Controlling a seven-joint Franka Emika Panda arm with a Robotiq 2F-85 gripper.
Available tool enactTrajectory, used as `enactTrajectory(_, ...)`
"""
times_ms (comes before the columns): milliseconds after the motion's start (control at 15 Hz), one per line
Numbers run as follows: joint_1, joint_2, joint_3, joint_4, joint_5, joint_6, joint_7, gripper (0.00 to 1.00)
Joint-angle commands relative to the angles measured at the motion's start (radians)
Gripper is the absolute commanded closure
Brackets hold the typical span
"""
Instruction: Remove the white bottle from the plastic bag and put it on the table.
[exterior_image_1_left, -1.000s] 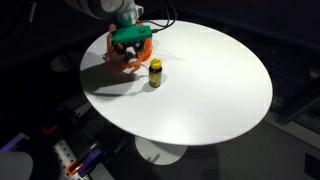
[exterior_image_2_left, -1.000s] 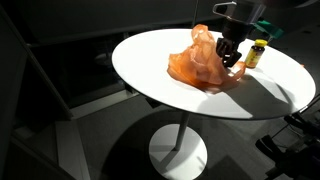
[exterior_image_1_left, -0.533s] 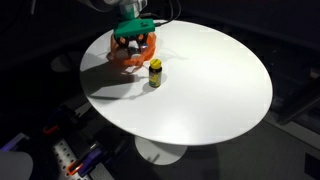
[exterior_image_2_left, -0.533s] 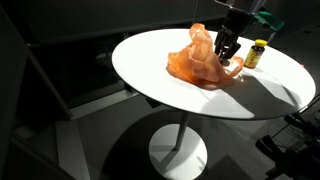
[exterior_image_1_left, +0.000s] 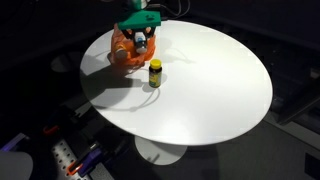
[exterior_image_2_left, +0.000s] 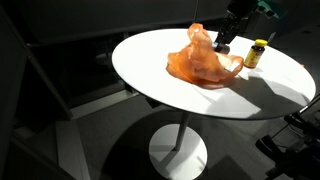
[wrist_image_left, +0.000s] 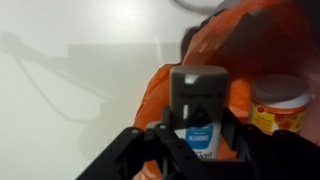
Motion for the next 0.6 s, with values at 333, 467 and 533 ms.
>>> enactTrajectory(333, -0.027, -0.005, -0.112, 0.043, -0.069, 0.003, 0.091, 0.75)
enactTrajectory(467, -0.031, 0.005, -0.136, 0.044, -0.103, -0.001, 0.116, 0.75)
enactTrajectory(533, -0.032, 0.009, -0.144, 0.042, -0.118, -0.002, 0.126, 0.75)
